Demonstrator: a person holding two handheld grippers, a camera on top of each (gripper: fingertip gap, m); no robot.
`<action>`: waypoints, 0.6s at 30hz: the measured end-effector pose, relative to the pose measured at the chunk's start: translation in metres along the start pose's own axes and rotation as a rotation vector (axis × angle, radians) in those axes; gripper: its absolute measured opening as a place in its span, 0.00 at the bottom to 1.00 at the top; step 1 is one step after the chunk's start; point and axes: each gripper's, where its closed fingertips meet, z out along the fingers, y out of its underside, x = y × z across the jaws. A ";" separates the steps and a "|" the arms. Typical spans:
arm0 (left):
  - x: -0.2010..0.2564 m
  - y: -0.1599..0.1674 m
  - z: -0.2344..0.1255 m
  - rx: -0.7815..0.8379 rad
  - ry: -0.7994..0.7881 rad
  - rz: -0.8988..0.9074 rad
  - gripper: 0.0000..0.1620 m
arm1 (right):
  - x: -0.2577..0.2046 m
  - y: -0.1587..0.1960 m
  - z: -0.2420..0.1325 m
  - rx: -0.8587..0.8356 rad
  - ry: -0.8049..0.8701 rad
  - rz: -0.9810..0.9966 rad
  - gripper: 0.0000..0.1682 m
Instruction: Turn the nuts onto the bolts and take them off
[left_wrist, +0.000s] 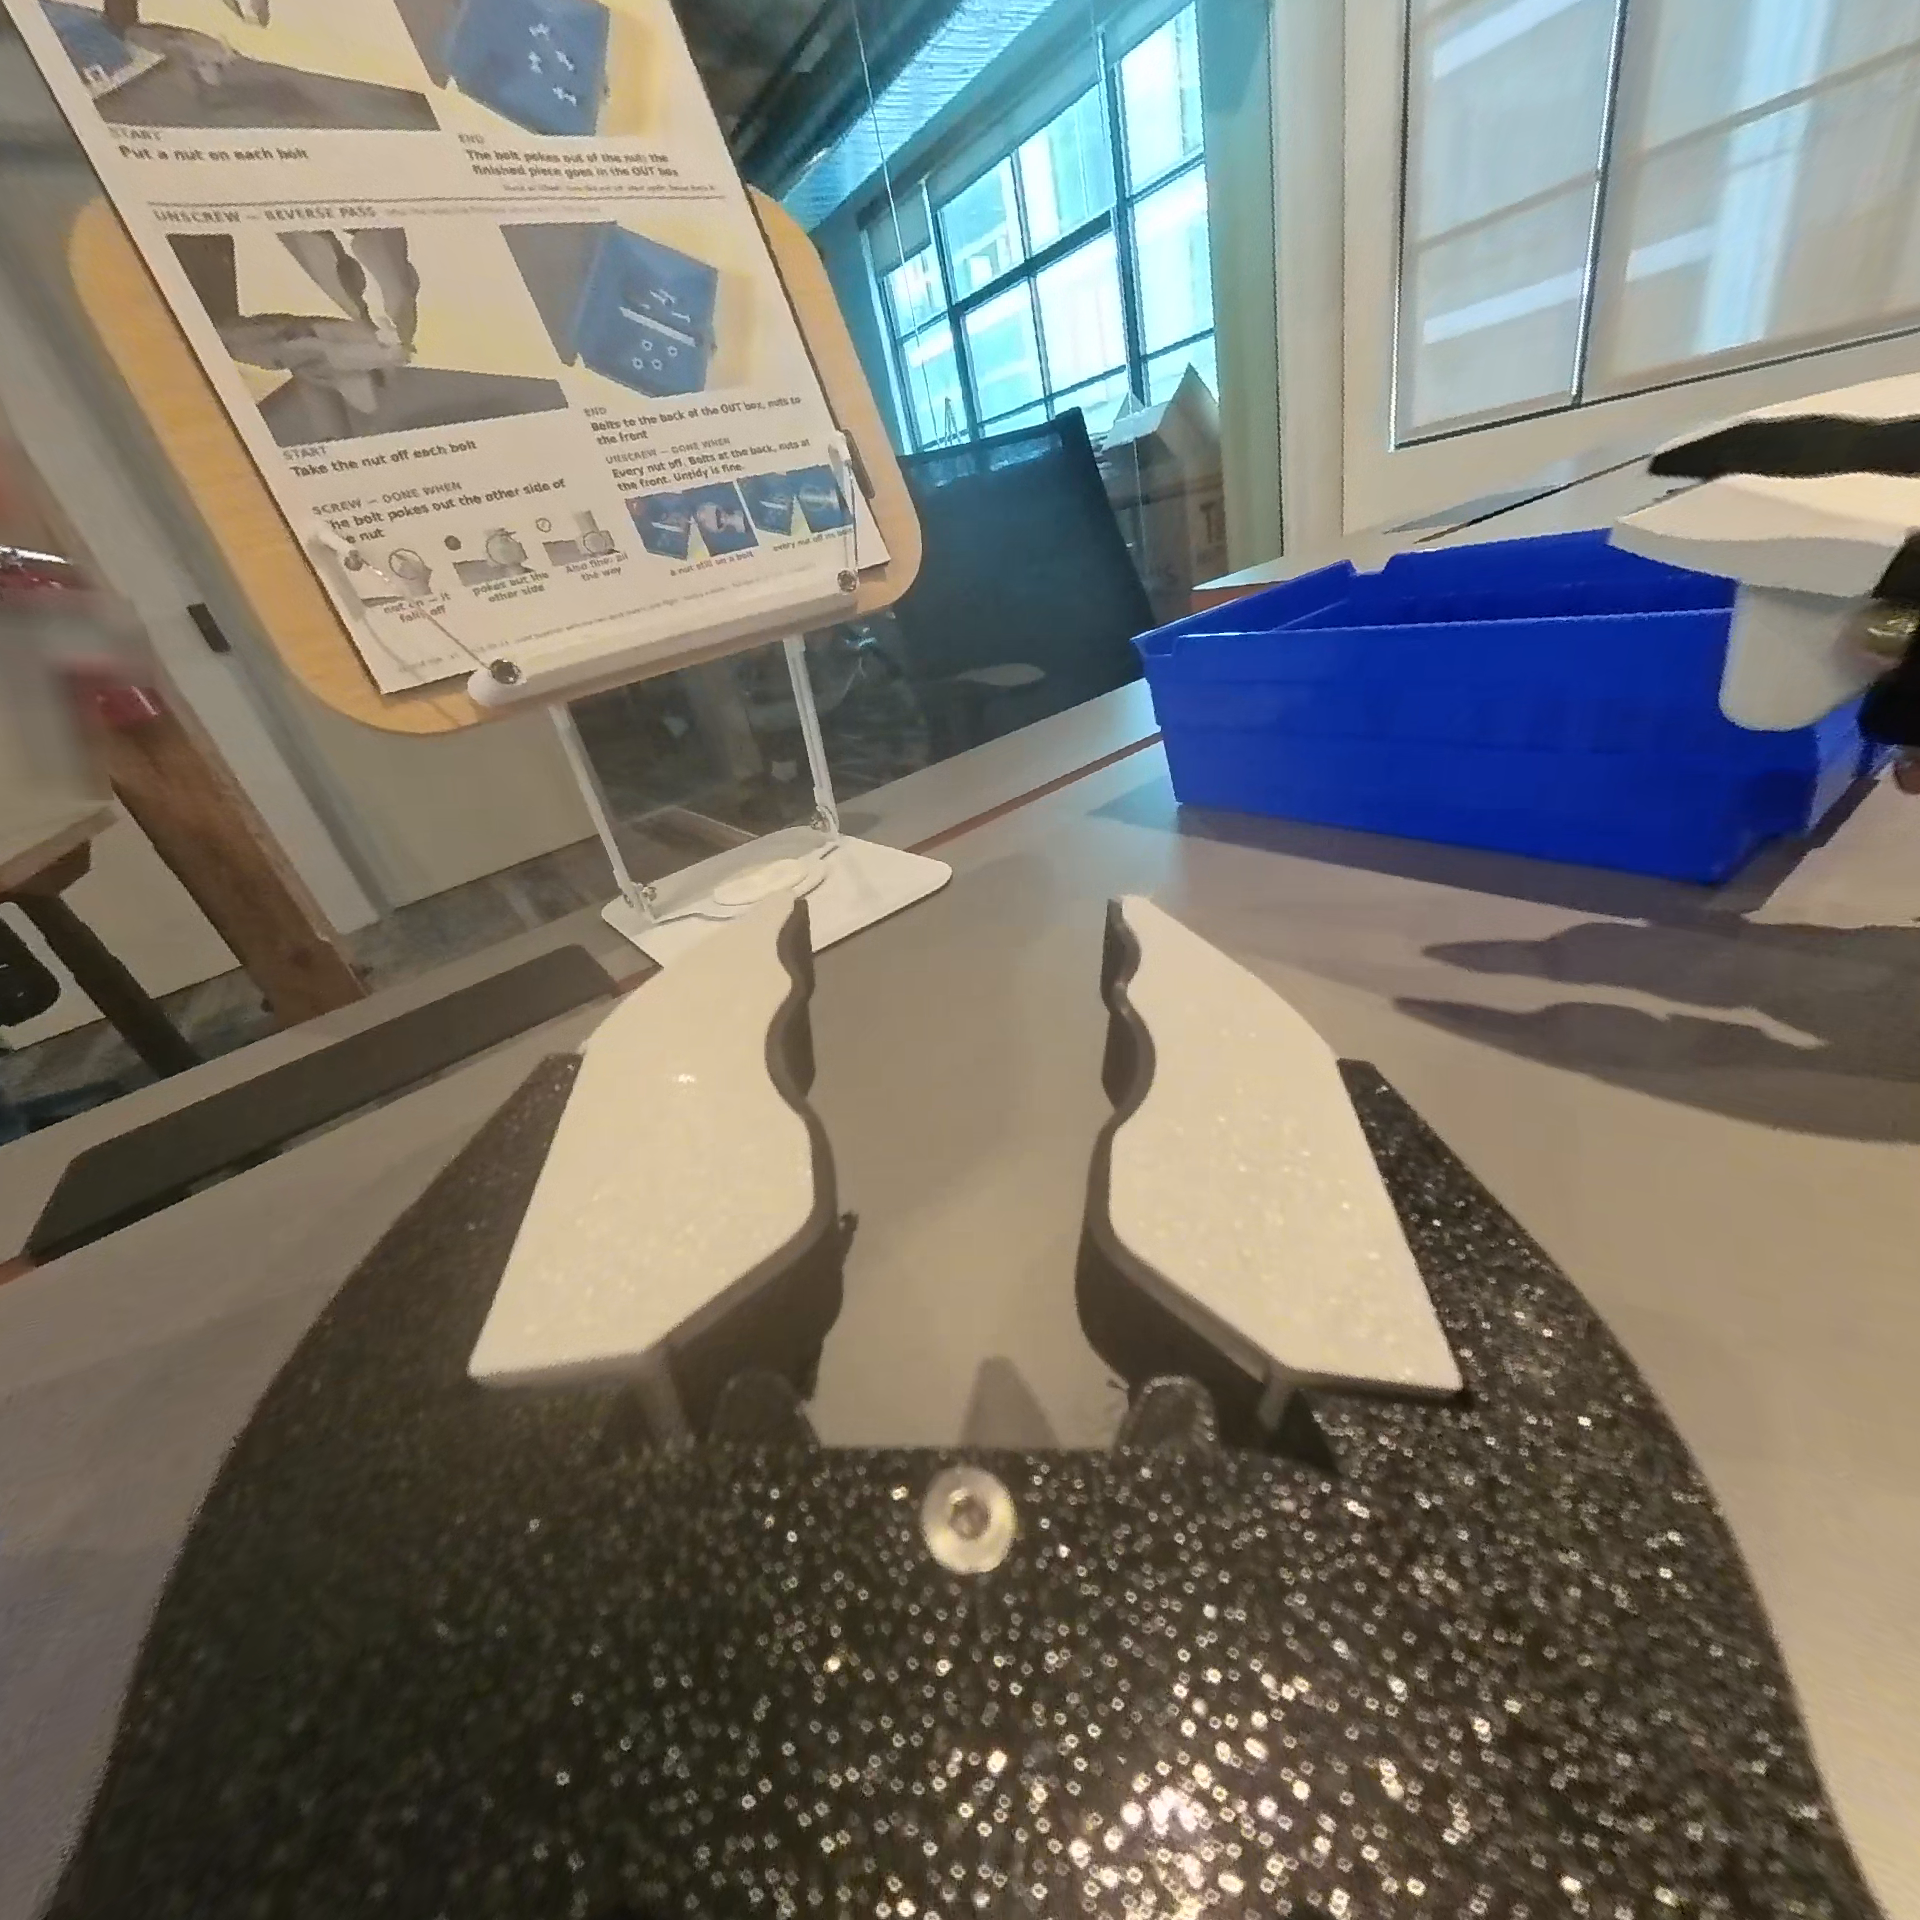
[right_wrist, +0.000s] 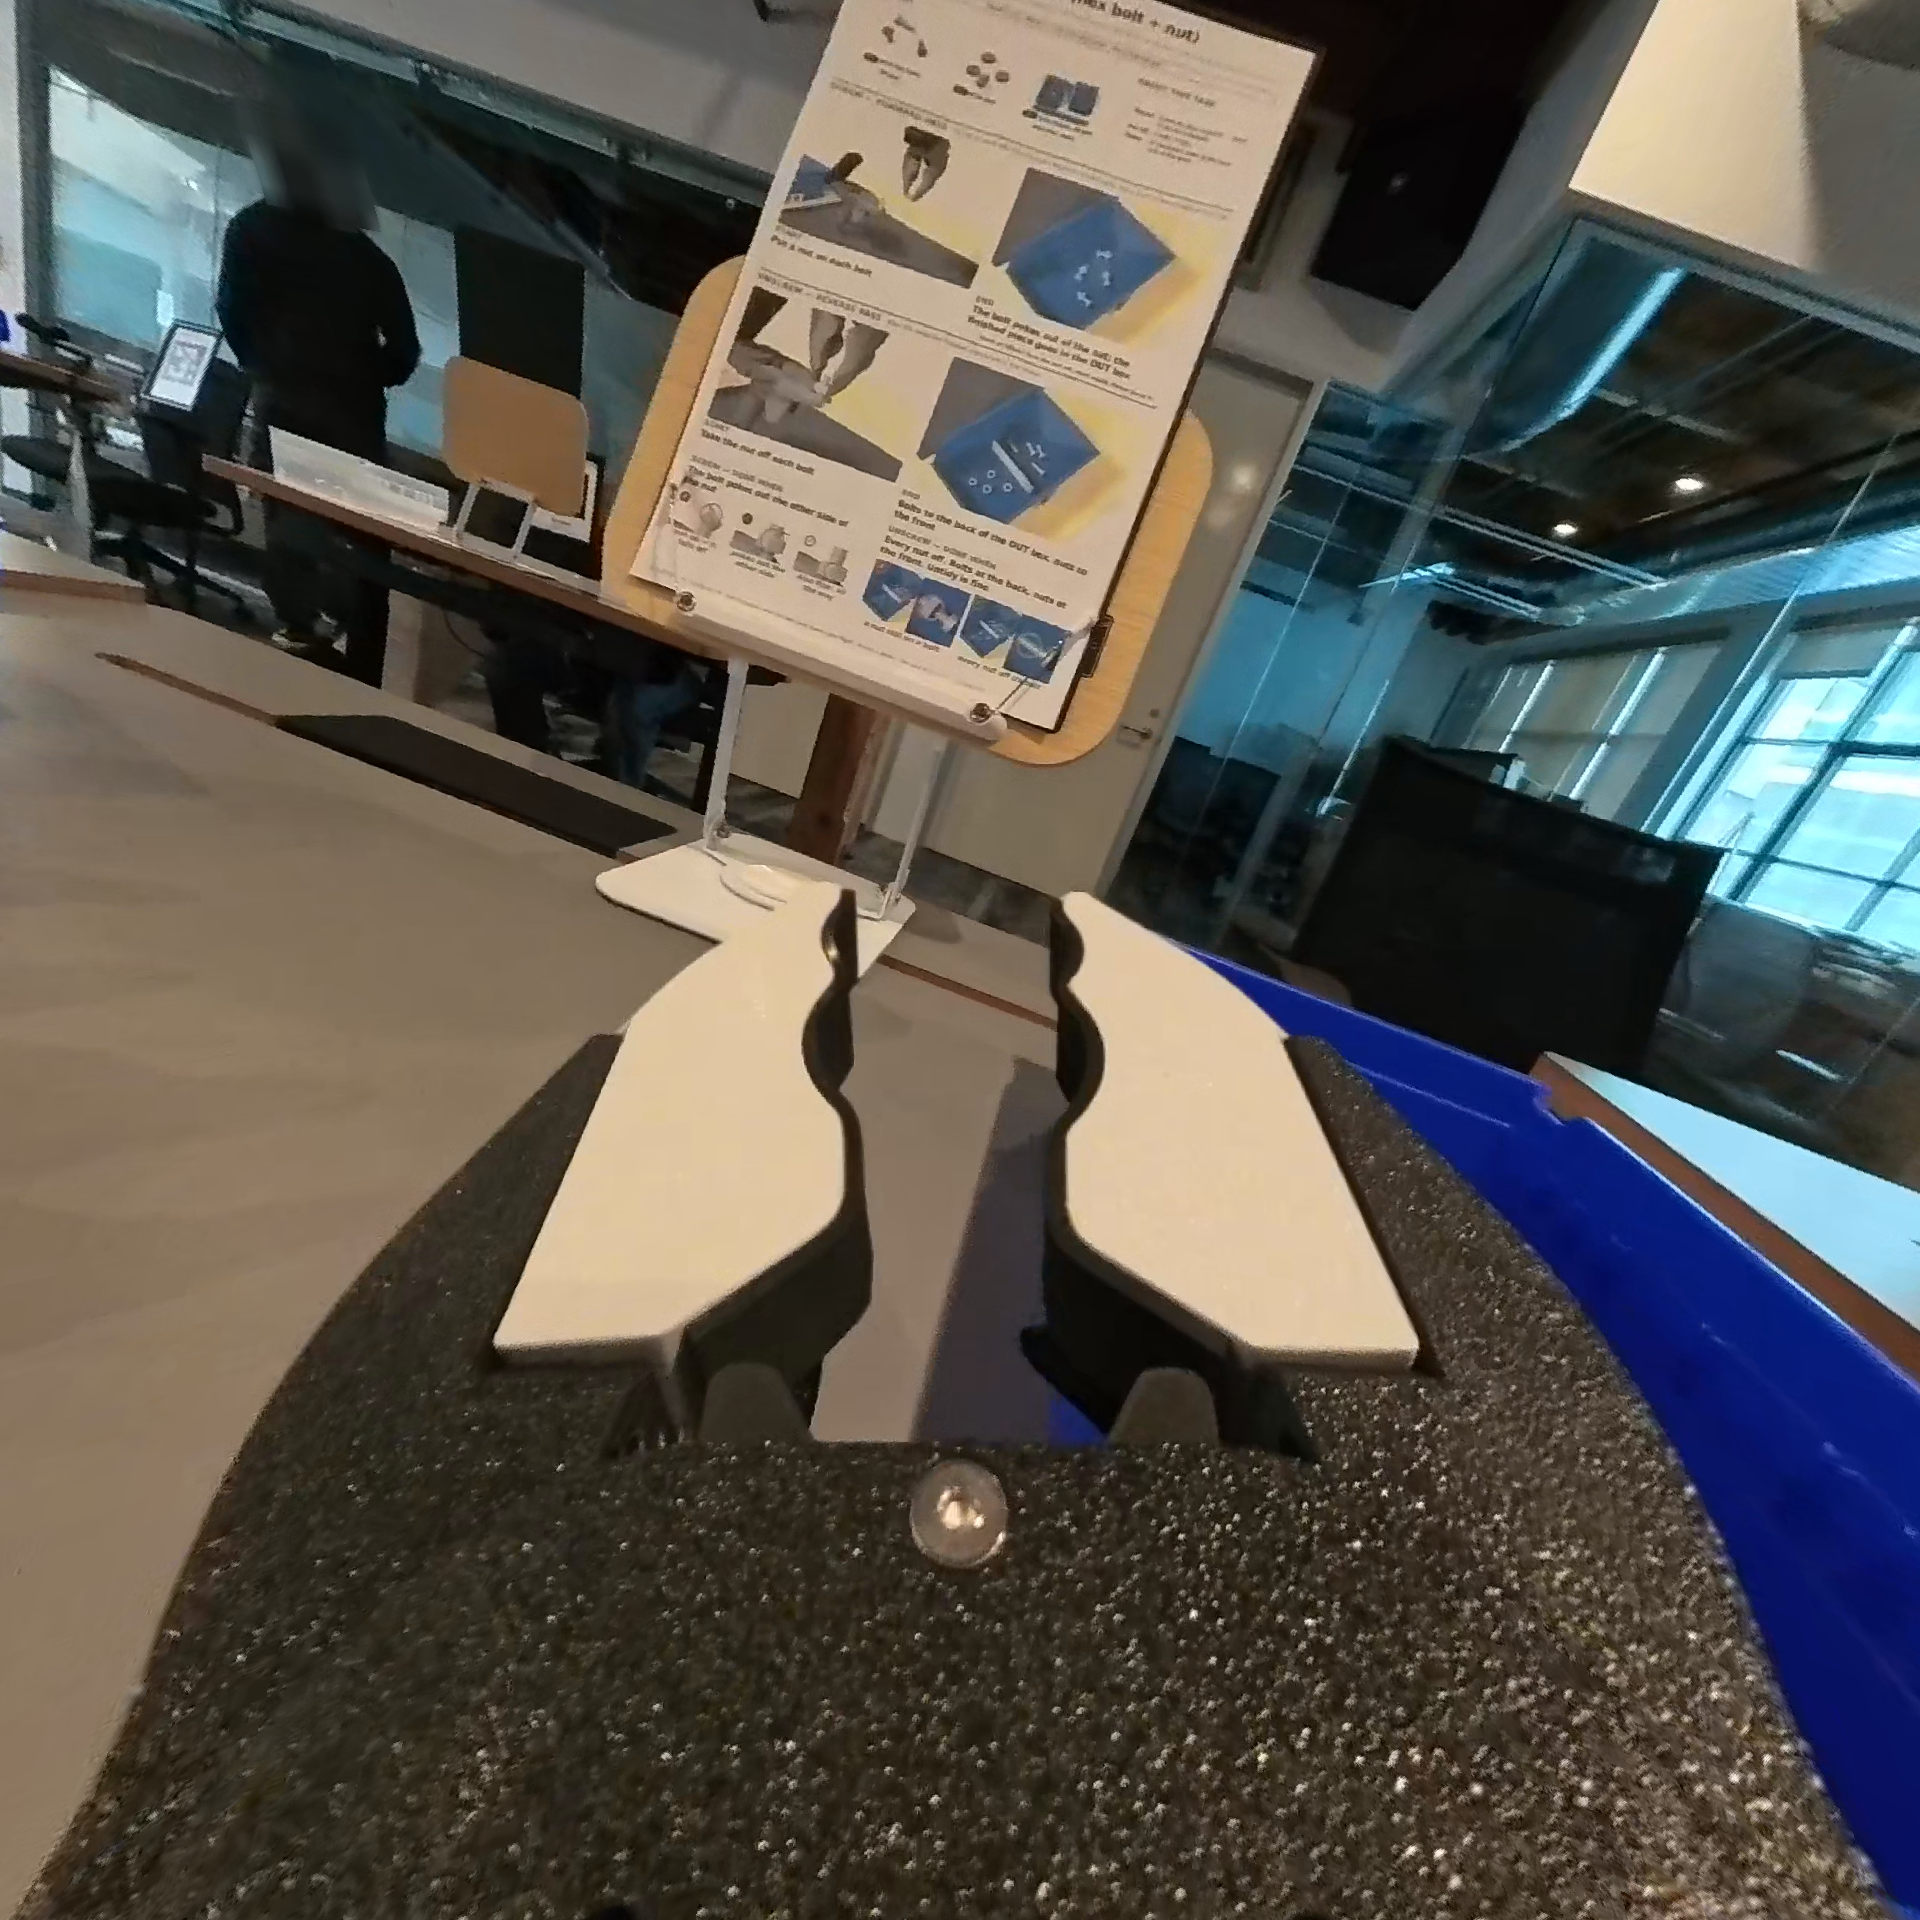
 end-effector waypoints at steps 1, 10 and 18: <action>-0.001 0.000 0.000 -0.001 -0.002 -0.005 0.33 | 0.000 0.000 0.000 0.003 0.004 -0.006 0.21; -0.009 0.001 -0.002 0.000 -0.030 -0.021 0.33 | 0.006 0.008 -0.001 -0.071 0.017 -0.065 0.21; -0.010 -0.002 -0.004 0.004 -0.031 -0.008 0.33 | 0.034 0.008 -0.021 -0.212 0.138 -0.079 0.26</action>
